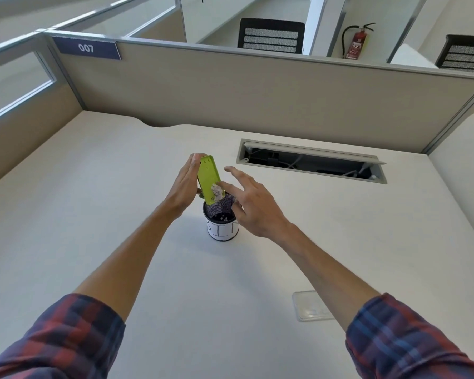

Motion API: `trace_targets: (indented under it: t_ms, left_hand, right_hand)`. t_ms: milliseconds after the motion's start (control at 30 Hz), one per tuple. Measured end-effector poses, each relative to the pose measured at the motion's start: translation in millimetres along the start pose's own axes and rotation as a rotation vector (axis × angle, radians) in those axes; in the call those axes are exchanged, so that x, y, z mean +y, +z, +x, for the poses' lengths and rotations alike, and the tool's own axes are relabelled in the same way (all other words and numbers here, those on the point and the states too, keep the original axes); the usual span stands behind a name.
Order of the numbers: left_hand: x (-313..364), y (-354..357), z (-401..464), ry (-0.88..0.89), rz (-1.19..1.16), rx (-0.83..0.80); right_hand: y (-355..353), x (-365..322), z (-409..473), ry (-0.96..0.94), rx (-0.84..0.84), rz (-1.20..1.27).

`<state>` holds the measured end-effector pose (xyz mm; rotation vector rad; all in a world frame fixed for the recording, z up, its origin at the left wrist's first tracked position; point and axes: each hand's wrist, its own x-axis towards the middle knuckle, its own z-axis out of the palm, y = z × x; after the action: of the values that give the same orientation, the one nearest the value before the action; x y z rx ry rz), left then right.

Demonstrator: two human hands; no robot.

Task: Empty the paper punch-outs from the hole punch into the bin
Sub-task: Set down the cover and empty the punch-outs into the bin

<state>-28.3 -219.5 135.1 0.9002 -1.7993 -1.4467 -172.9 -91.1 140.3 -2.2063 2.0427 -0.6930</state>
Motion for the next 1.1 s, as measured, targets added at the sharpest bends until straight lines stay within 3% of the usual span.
trace_targets:
  t_ms: [200,800,1100]
  left_hand:
    - [3.8,3.0,-0.8,0.021,0.034,-0.019]
    - [10.7,5.4,-2.5,0.131,0.209,-0.056]
    - [14.9,8.1,-7.2,0.172,0.237,-0.092]
  right_hand:
    - [7.0,-0.2,1.4,0.021,-0.071,-0.025]
    - [17.5,-5.5,-17.3,-0.043,-0.029,-0.055]
    - [20.3,-0.3,-17.6,0.023,0.041,-0.033]
